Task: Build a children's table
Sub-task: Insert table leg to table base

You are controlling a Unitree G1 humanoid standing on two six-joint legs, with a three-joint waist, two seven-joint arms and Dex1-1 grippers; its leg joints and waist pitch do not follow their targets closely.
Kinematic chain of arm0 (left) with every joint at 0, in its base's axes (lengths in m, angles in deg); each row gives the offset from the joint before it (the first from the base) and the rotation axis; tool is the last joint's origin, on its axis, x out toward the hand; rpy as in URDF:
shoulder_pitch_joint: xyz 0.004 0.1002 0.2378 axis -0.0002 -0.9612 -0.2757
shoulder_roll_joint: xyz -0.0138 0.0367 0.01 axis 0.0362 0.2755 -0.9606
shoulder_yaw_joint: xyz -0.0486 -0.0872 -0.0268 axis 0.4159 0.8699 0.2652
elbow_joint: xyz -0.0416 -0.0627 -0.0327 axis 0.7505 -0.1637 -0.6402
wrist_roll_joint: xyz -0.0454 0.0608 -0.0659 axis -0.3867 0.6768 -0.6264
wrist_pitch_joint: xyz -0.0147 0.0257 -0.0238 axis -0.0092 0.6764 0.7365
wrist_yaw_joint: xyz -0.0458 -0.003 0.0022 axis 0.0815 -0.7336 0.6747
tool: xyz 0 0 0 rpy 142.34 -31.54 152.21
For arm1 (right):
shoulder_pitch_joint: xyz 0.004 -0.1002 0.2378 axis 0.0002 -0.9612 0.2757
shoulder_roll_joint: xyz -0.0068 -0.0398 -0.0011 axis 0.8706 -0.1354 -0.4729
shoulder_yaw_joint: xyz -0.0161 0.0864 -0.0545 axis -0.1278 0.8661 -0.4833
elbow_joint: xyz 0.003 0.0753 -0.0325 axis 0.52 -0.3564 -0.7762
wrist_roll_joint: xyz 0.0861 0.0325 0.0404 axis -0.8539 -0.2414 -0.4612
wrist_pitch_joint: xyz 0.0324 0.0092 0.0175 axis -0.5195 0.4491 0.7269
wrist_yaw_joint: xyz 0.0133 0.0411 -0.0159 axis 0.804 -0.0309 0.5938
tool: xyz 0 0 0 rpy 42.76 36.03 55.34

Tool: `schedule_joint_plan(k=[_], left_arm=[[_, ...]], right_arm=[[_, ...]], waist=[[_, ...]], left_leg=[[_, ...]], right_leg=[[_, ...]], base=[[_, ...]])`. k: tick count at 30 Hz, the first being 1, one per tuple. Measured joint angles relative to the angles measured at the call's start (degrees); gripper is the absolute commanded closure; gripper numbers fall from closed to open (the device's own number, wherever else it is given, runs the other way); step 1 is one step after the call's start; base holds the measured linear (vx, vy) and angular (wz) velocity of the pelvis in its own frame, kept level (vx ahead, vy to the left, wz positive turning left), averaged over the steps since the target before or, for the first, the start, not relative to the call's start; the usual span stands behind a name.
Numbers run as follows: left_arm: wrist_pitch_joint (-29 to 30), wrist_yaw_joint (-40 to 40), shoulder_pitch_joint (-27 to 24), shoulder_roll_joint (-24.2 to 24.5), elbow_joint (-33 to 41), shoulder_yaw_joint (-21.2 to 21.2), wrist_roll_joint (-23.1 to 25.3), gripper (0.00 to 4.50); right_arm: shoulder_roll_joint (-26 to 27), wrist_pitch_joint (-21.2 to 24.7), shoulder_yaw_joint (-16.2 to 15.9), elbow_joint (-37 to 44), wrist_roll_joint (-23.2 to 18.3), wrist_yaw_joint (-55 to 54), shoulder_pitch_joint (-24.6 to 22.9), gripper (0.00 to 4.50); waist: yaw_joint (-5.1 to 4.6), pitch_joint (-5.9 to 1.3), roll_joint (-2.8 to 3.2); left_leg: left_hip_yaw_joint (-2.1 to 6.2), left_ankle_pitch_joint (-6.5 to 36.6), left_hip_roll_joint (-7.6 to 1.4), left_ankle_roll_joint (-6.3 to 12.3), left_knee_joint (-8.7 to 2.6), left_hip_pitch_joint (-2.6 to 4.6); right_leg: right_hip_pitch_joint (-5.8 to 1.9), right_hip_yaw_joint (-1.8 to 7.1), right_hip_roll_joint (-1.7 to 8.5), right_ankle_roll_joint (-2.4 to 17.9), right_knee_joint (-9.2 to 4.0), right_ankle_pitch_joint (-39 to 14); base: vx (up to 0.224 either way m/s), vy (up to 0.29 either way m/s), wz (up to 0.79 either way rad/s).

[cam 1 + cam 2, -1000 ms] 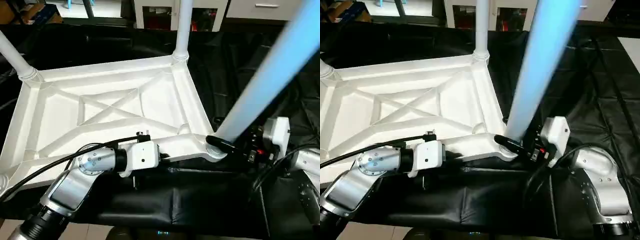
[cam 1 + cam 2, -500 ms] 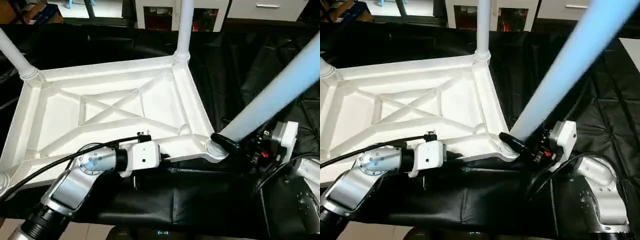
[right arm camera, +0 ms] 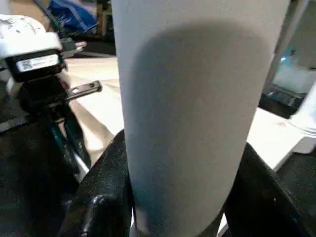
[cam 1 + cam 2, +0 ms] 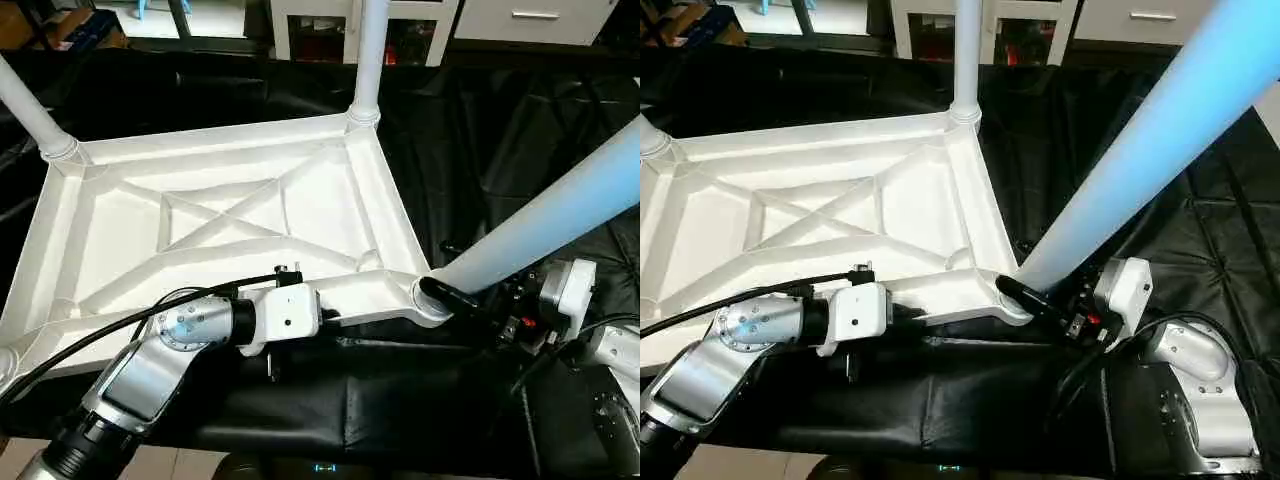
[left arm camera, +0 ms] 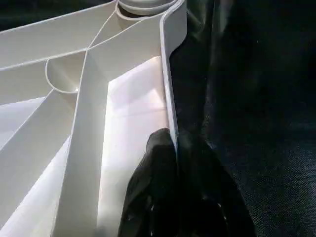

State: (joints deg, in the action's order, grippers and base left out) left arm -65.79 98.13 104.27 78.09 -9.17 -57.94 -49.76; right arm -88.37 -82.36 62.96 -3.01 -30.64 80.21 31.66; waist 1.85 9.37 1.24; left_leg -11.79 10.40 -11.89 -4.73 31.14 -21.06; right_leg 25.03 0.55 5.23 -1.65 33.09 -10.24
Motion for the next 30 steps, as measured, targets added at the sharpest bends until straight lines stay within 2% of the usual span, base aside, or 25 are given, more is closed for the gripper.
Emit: schedule_joint_plan(k=[12, 17, 30], left_arm=[[-0.2, 0.6, -0.4, 0.1, 0.1, -0.4, 0.0, 4.5], [-0.1, 0.6, -0.5, 0.2, 0.3, -0.4, 0.0, 4.5], [0.2, 0.6, -0.6, 0.3, 0.5, 0.0, 0.0, 4.5]], right_arm=[[-3.4, 6.5, -1.6, 1.2, -0.6, 2.5, 2.5, 2.65], [-3.2, 10.4, -1.5, -0.5, -2.7, 2.9, 4.5, 2.65], [-1.0, 13.7, -0.6, -3.8, -5.7, 3.0, 6.5, 2.65]], waist=[[0.12, -0.16, -0.33], [0.0, -0.16, -0.36], [-0.18, -0.14, -0.48]], left_leg=[[0.11, 0.2, 0.01, -0.27, 0.01, 0.05], [0.11, 0.2, 0.02, -0.26, 0.02, 0.05], [0.13, 0.2, 0.02, -0.3, 0.02, 0.06]], right_leg=[[-0.12, -0.01, 0.02, 0.0, 0.0, 0.0], [-0.11, 0.0, 0.02, 0.0, 0.0, 0.0], [-0.12, 0.06, 0.02, 0.0, 0.0, 0.0]], base=[[0.0, 0.0, 0.0], [0.0, 0.0, 0.0], [0.0, 0.0, 0.0]])
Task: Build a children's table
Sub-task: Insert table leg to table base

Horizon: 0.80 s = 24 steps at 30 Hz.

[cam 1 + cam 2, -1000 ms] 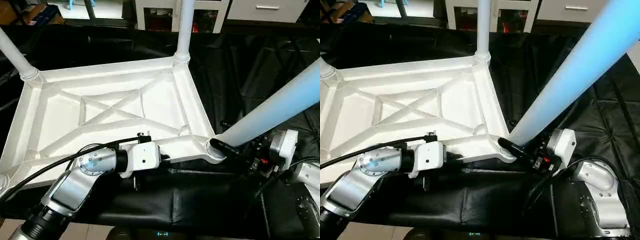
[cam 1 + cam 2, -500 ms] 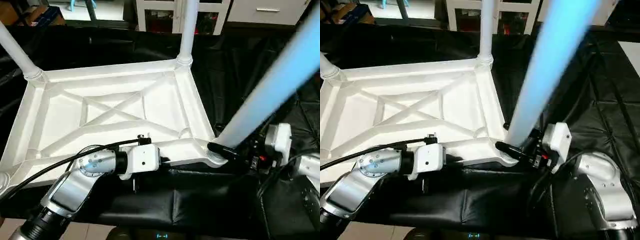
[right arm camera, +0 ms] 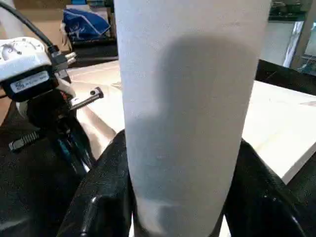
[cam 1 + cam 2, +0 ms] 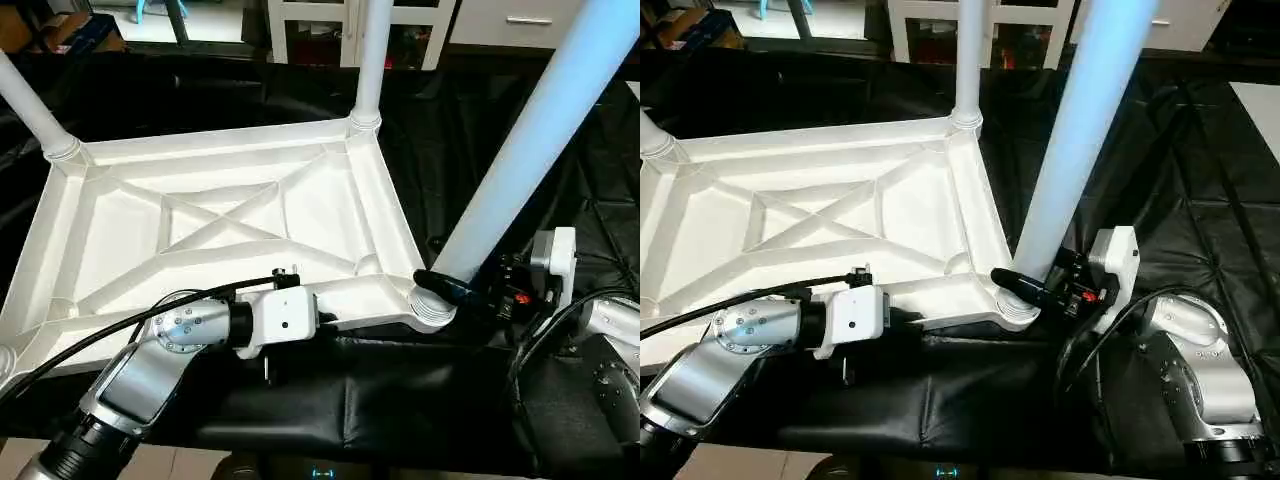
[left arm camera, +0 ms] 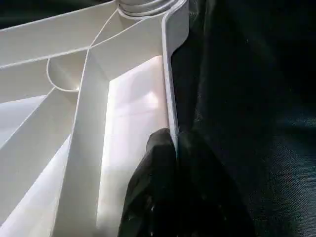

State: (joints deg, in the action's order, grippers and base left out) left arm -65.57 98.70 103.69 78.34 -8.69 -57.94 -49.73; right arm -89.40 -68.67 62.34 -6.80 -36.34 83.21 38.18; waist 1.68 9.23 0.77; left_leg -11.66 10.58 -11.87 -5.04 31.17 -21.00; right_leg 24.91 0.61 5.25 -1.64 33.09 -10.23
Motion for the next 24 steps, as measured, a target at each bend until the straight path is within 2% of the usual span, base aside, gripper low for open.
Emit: schedule_joint_plan(k=[7, 16, 20, 24], left_arm=[[0.0, 0.0, 0.1, 0.0, 0.0, 0.0, 0.0, 4.5], [0.0, 0.4, 0.0, 0.0, 0.0, 0.0, 0.0, 4.5], [0.0, 0.6, 0.0, 0.0, 0.0, 0.0, 0.0, 4.5], [0.0, 0.6, 0.1, -0.1, -0.1, 0.0, 0.0, 4.5]], right_arm=[[1.3, 1.3, 1.6, -0.4, -2.6, -1.3, -1.2, 2.65], [1.5, 1.2, 2.4, 1.2, -3.0, -2.0, -3.4, 2.65], [1.2, -0.4, 2.3, 1.4, -2.6, -1.9, -4.1, 2.65], [0.0, -3.6, 1.2, 2.2, 0.4, -1.3, -4.7, 2.65]], waist=[[0.01, -0.01, 0.03], [0.27, -0.01, 0.05], [0.34, -0.01, 0.04], [0.35, -0.02, -0.02]], left_leg=[[0.0, 0.0, 0.0, -0.01, -0.01, -0.01], [0.0, 0.0, 0.02, -0.01, -0.3, -0.01], [0.0, 0.0, 0.03, -0.02, -0.38, -0.02], [0.0, 0.0, 0.04, -0.02, -0.41, -0.02]], right_leg=[[0.01, 0.0, 0.0, 0.0, -0.02, 0.0], [0.02, -0.02, 0.0, -0.2, -0.1, -0.1], [0.01, -0.03, 0.0, -0.2, -0.14, -0.1], [-0.05, -0.02, 0.01, -0.2, -0.15, -0.2]], base=[[0.0, 0.0, 0.0], [0.0, 0.0, 0.0], [0.0, 0.0, 0.0], [0.0, 0.0, 0.0]])
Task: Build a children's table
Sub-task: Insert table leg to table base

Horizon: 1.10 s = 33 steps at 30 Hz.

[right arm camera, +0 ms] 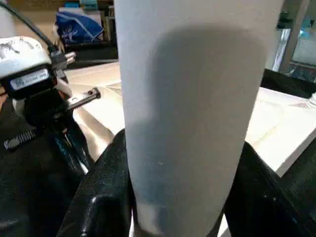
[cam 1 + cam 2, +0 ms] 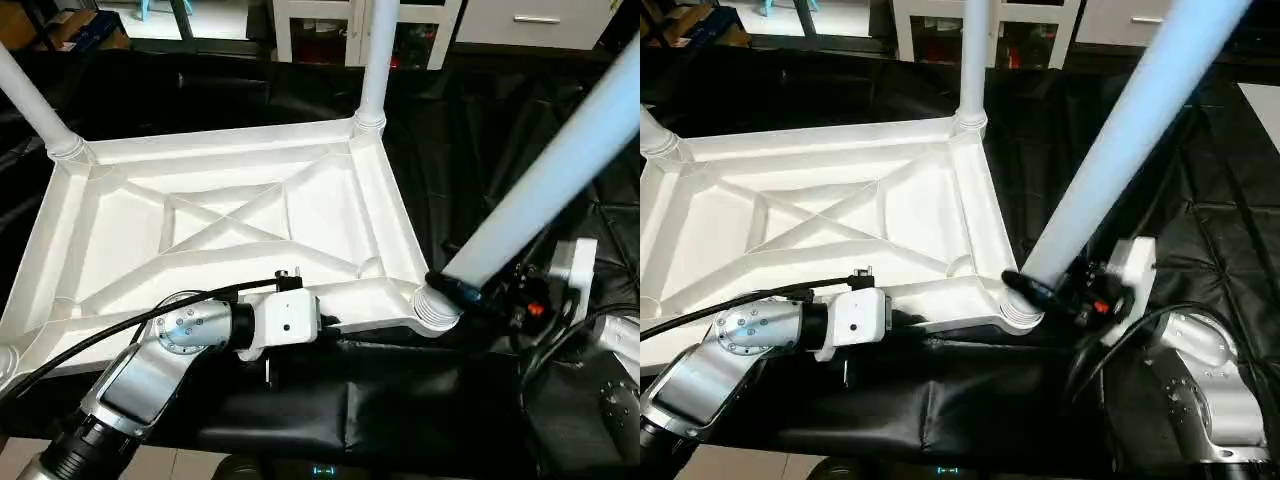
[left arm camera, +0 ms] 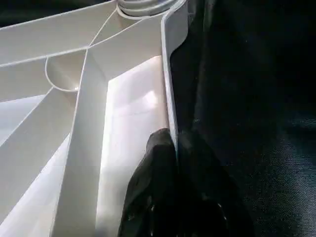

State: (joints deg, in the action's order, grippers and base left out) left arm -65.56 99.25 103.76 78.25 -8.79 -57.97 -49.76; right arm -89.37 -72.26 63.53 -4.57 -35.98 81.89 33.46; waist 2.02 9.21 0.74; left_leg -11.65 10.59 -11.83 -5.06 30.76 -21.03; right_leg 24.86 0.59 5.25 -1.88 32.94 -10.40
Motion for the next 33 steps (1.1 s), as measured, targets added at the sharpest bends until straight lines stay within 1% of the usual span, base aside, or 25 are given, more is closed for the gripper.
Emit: schedule_joint_plan(k=[5, 12, 17, 22, 24, 26, 28, 30, 33], left_arm=[[0.0, 0.0, 0.1, 0.0, -0.1, 0.0, 0.0, 4.5], [0.0, 0.1, 0.0, 0.0, -0.3, -0.1, 0.0, 4.5], [0.0, 0.1, 0.1, -0.1, -0.5, -0.1, 0.0, 4.5], [0.0, 0.1, 0.1, -0.1, -0.7, -0.4, 0.0, 4.5], [0.0, 0.1, 0.2, -0.1, -1.2, -0.4, 0.2, 4.5], [0.0, -0.2, 0.4, -0.1, -1.7, -0.5, 0.7, 4.5], [0.3, -0.8, 0.6, -0.4, -2.3, -0.5, 1.2, 4.5], [1.0, -1.3, 1.0, -0.9, -2.7, -0.4, 1.7, 4.5], [2.4, -2.2, 2.0, -2.1, -3.2, -0.5, 2.3, 4.5]], right_arm=[[0.0, -0.3, -0.3, 0.6, 1.3, 0.0, -0.1, 2.65], [-0.1, -0.2, -0.5, 0.8, 1.3, -0.3, -0.4, 2.65], [0.2, 0.8, -0.5, 0.8, 0.8, -1.0, -0.5, 2.65], [0.3, 0.8, -1.0, 0.9, 1.4, -2.4, -0.9, 2.65], [1.3, 0.8, -1.4, 0.9, 2.2, -4.3, -0.9, 2.66], [2.6, 0.8, -1.7, 0.9, 3.3, -6.3, -0.8, 2.66], [3.2, 0.9, -2.0, 0.9, 4.1, -8.3, -0.8, 2.66], [4.6, 1.0, -2.0, 0.9, 4.9, -10.5, -0.8, 2.66], [6.3, 1.3, -2.1, 1.0, 6.1, -14.4, -0.7, 2.66]], waist=[[-0.02, -0.01, -0.05], [0.0, -0.09, -0.13], [0.0, -0.21, -0.26], [-0.06, -0.65, -0.44], [-0.2, -0.83, -0.58], [-0.31, -0.82, -0.7], [-0.45, -0.68, -0.72], [-0.64, -0.68, -0.74], [-1.15, -0.68, -0.71]], left_leg=[[0.02, 0.0, 0.0, 0.0, -0.01, 0.0], [0.04, 0.0, 0.01, -0.01, -0.12, 0.01], [0.05, 0.0, 0.01, -0.01, -0.17, 0.04], [0.06, 0.0, 0.01, -0.02, -0.22, 0.14], [0.1, 0.0, 0.01, -0.03, -0.25, 0.21], [0.17, 0.1, 0.02, -0.13, -0.35, 0.55], [0.33, 0.1, 0.05, -0.23, -0.58, 1.02], [0.47, 0.1, 0.13, -0.22, -0.65, 1.01], [0.68, 0.1, 0.34, -0.2, -0.72, 0.96]], right_leg=[[0.0, 0.02, 0.0, -0.1, -0.01, 0.0], [-0.05, 0.01, 0.0, -0.1, -0.03, -0.1], [-0.11, 0.02, 0.0, -0.4, -0.03, -0.3], [-0.28, 0.02, -0.01, -0.5, -0.09, -0.3], [-0.38, 0.02, -0.04, -0.5, -0.14, -0.3], [-0.7, 0.02, -0.07, -0.6, -0.32, -0.4], [-0.8, -0.03, -0.12, -0.8, -0.96, -0.5], [-0.8, -0.02, -0.11, -1.2, -1.32, -0.8], [-0.9, -0.01, -0.06, -1.2, -2.1, -0.8]], base=[[0.0, 0.0, 0.0], [0.0, 0.0, 0.0], [0.0, 0.0, 0.0], [0.0, 0.0, 0.0], [0.0, 0.0, 0.0], [0.0, 0.0, 0.0], [0.0, 0.0, 0.0], [0.0, 0.0, 0.0], [0.0, 0.0, 0.0]])
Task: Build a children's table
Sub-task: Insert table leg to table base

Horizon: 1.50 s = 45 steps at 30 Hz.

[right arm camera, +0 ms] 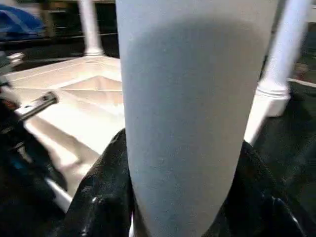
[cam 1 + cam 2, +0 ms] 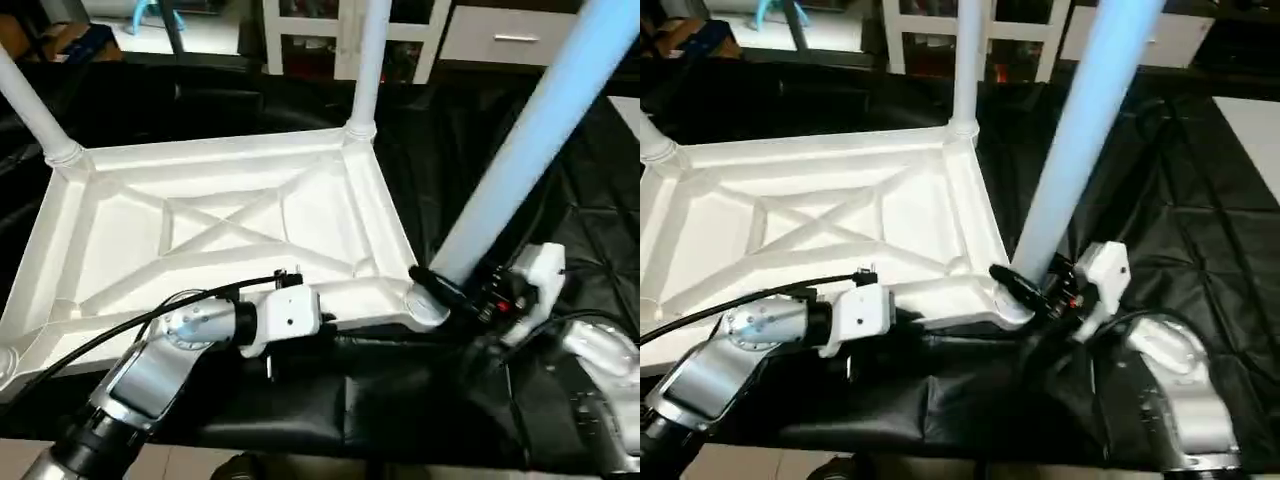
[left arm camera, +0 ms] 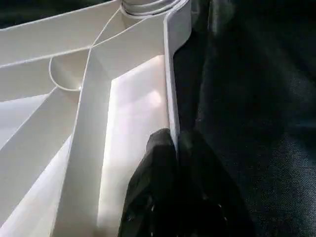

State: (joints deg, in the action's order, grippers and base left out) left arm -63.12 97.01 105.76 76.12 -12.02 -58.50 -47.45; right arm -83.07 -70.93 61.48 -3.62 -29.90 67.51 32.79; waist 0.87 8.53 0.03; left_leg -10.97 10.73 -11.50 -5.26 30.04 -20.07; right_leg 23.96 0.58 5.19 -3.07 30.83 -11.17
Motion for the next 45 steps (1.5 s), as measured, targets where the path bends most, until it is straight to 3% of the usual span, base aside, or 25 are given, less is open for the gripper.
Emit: schedule_joint_plan(k=[10, 15, 17, 21, 24, 27, 29, 31, 32, 33, 34, 35, 36, 37, 38, 39, 41, 42, 43, 44, 45], left_arm=[[4.5, -3.2, 2.4, -4.1, -1.8, 0.1, 2.1, 4.5], [8.6, -5.7, 3.3, -7.4, -2.3, 0.1, 2.4, 4.5], [10.9, -7.1, 4.3, -9.4, -3.3, 0.2, 2.4, 4.5], [15.8, -9.9, 6.2, -13.1, -5.3, 1.4, 2.3, 4.5], [19.8, -13.6, 8.0, -16.3, -6.6, 1.9, 2.8, 4.5], [25.1, -19.4, 10.1, -20.7, -8.0, 3.3, 4.2, 4.5], [27.8, -22.4, 10.5, -23.5, -8.2, 3.6, 4.5, 4.5], [29.0, -24.7, 10.6, -25.2, -8.6, 3.7, 4.5, 4.5], [29.5, -25.1, 10.6, -25.5, -8.7, 3.7, 4.5, 4.5], [29.9, -25.6, 11.0, -25.9, -9.1, 3.6, 4.5, 4.5], [30.2, -26.2, 11.1, -26.2, -9.4, 3.7, 4.7, 4.5], [30.3, -26.5, 11.1, -26.4, -9.4, 3.8, 4.7, 4.5], [30.4, -26.9, 10.9, -26.7, -9.1, 4.3, 4.6, 4.5], [30.9, -27.4, 10.7, -26.7, -8.4, 4.5, 4.5, 4.5], [30.7, -27.6, 10.7, -26.3, -8.1, 4.5, 4.5, 4.5], [30.3, -27.4, 10.7, -25.6, -7.7, 4.2, 4.4, 4.5], [28.7, -26.2, 10.7, -23.2, -7.5, 3.1, 4.4, 4.5], [27.3, -25.3, 10.6, -21.9, -7.5, 2.6, 4.5, 4.5], [24.8, -23.8, 10.3, -20.2, -7.2, 2.4, 4.4, 4.5], [23.2, -22.8, 9.7, -18.9, -6.6, 2.6, 4.2, 4.5], [21.1, -21.3, 9.5, -17.2, -6.3, 2.7, 3.7, 4.5]], right_arm=[[6.4, 0.5, 0.1, -0.1, 4.6, -13.2, 1.1, 2.66], [9.3, 0.5, 0.6, -0.5, 6.9, -19.3, 2.2, 2.66], [10.6, 0.4, 0.7, -2.1, 8.4, -22.1, 3.9, 2.66], [13.4, 0.4, 0.8, -7.3, 10.6, -27.1, 9.2, 2.66], [14.9, 0.4, 1.1, -11.2, 12.2, -31.5, 13.3, 2.66], [17.0, 0.3, 1.5, -14.8, 13.5, -36.1, 16.4, 2.66], [19.1, 0.3, 2.7, -17.3, 13.7, -39.5, 18.9, 2.66], [19.7, 0.3, 2.9, -19.5, 13.8, -41.3, 20.7, 2.66], [19.8, 0.2, 2.9, -20.2, 13.8, -41.8, 21.1, 2.66], [20.1, -0.2, 3.2, -21.0, 13.9, -42.4, 21.4, 2.66], [20.5, -0.6, 3.4, -22.8, 14.3, -42.9, 22.6, 2.66], [20.7, -0.6, 3.4, -23.6, 14.5, -43.0, 23.5, 2.66], [20.8, -0.7, 3.3, -24.3, 14.7, -43.0, 24.4, 2.66], [21.0, -1.1, 3.3, -24.5, 14.7, -42.7, 25.0, 2.66], [20.8, -1.7, 3.3, -24.5, 14.6, -41.8, 25.0, 2.66], [20.7, -1.9, 3.4, -24.5, 14.5, -40.8, 25.0, 2.66], [20.1, -2.0, 3.5, -24.3, 13.8, -38.4, 24.4, 2.66], [19.2, -1.9, 3.4, -23.8, 13.1, -36.4, 23.8, 2.66], [18.0, -1.3, 3.1, -22.7, 12.2, -33.4, 23.6, 2.66], [17.4, -0.5, 3.0, -21.4, 11.4, -31.5, 23.4, 2.66], [16.2, 0.5, 2.9, -19.7, 10.2, -29.2, 23.0, 2.66]], waist=[[-0.9, 0.24, -0.19], [-0.91, 0.49, 0.25], [-1.08, 0.59, 0.48], [-2.04, 0.76, 0.47], [-2.22, 1.18, 0.38], [-2.56, 1.6, 0.38], [-3.0, 1.95, 0.76], [-3.21, 2.45, 1.32], [-2.98, 2.55, 1.11], [-2.68, 2.7, 0.39], [-2.36, 2.73, -0.99], [-1.9, 2.75, -0.98], [-1.37, 2.97, -0.33], [-1.3, 3.12, 1.01], [-1.49, 3.09, 1.95], [-1.84, 3.39, 1.85], [-2.08, 3.97, 0.97], [-2.06, 4.16, 0.48], [-2.03, 4.44, 0.9], [-1.94, 4.59, 2.05], [-1.69, 4.7, 2.92]], left_leg=[[1.18, 0.0, 1.21, 0.05, -0.01, -0.26], [1.37, 0.0, 1.29, 0.08, -0.28, -0.26], [1.38, 0.0, 1.42, 0.08, -0.31, -0.22], [1.39, 0.0, 1.53, 0.08, -0.3, -0.1], [1.65, 0.0, 1.54, 0.09, -0.34, -0.11], [2.29, 0.0, 1.55, 0.09, -0.34, -0.11], [3.14, 0.0, 1.53, 0.09, -0.41, -0.21], [3.32, 0.1, 1.4, 0.11, -0.91, 0.06], [2.93, 0.1, 1.3, 0.12, -1.26, 0.23], [2.04, 0.1, 1.11, 0.12, -1.57, 0.58], [0.85, 0.1, 1.07, 0.15, -1.35, 1.6], [0.96, 1.4, 0.78, 0.74, -0.22, 1.74], [2.09, 2.5, 0.79, 1.29, 0.46, 1.57], [4.15, 2.4, 1.03, 1.05, 0.37, 1.15], [4.85, 2.4, 1.01, 0.98, 0.21, 1.02], [5.03, 2.4, 0.95, 0.96, -0.09, 1.01], [3.59, 2.4, 0.75, 0.96, -0.77, 1.42], [2.84, 2.4, 0.7, 0.97, -0.9, 2.26], [2.79, 3.3, 0.46, 0.26, -1.13, 2.44], [3.6, 3.6, 0.24, 0.69, -1.38, 2.01], [4.56, 3.7, -0.3, 0.72, -1.79, 1.23]], right_leg=[[0.02, 0.22, 0.22, 0.1, -1.06, -0.3], [0.01, 0.15, 0.2, 0.1, -1.67, -0.4], [0.01, 0.17, 0.25, 0.1, -1.81, -0.4], [0.04, 0.13, 0.27, 0.1, -1.84, -0.4], [0.07, -0.09, 0.27, 0.1, -1.86, -0.9], [0.0, -1.13, 0.34, 0.2, -2.3, -1.3], [-0.55, -2.45, 0.35, 0.6, -2.99, -1.8], [-1.0, -3.7, 0.62, 1.3, -2.54, -2.6], [-0.94, -3.82, 0.87, 1.8, -1.22, -3.3], [-0.69, -3.27, 1.06, 2.1, 0.68, -4.3], [0.25, -2.53, 1.05, 1.8, 1.19, -4.6], [0.06, -2.93, 1.03, 1.7, 0.82, -4.5], [-0.43, -4.23, 1.22, 1.6, 0.09, -4.6], [-0.77, -6.14, 1.33, 1.3, -1.08, -4.8], [-1.06, -6.72, 1.23, 1.2, -1.78, -4.8], [-1.08, -6.71, 1.25, 1.3, -1.57, -4.8], [-0.76, -5.46, 1.15, 1.8, 0.0, -4.6], [-0.56, -5.35, 1.07, 1.9, -0.19, -4.5], [-0.84, -6.52, 1.2, 1.9, -1.17, -4.5], [-1.37, -8.25, 1.23, 1.9, -2.58, -4.5], [-1.79, -9.15, 1.4, 1.8, -2.4, -4.6]], base=[[0.0, 0.0, 0.0], [0.0, 0.0, 0.0], [0.0, 0.0, 0.0], [0.0, 0.0, 0.0], [0.0, 0.0, 0.0], [0.0, 0.0, 0.0], [0.0, 0.0, 0.0], [-0.059, -0.001, -0.02], [-0.061, -0.019, 0.09], [-0.01, -0.097, 0.3], [0.008, -0.133, 0.28], [0.008, -0.133, 0.28], [0.062, -0.019, -0.33], [0.083, 0.077, -0.58], [0.083, 0.077, -0.58], [0.0, 0.0, 0.0], [-0.023, -0.081, 0.32], [0.044, -0.111, 0.4], [0.05, -0.071, -0.01], [0.05, -0.071, -0.01], [0.058, -0.005, -0.29]])
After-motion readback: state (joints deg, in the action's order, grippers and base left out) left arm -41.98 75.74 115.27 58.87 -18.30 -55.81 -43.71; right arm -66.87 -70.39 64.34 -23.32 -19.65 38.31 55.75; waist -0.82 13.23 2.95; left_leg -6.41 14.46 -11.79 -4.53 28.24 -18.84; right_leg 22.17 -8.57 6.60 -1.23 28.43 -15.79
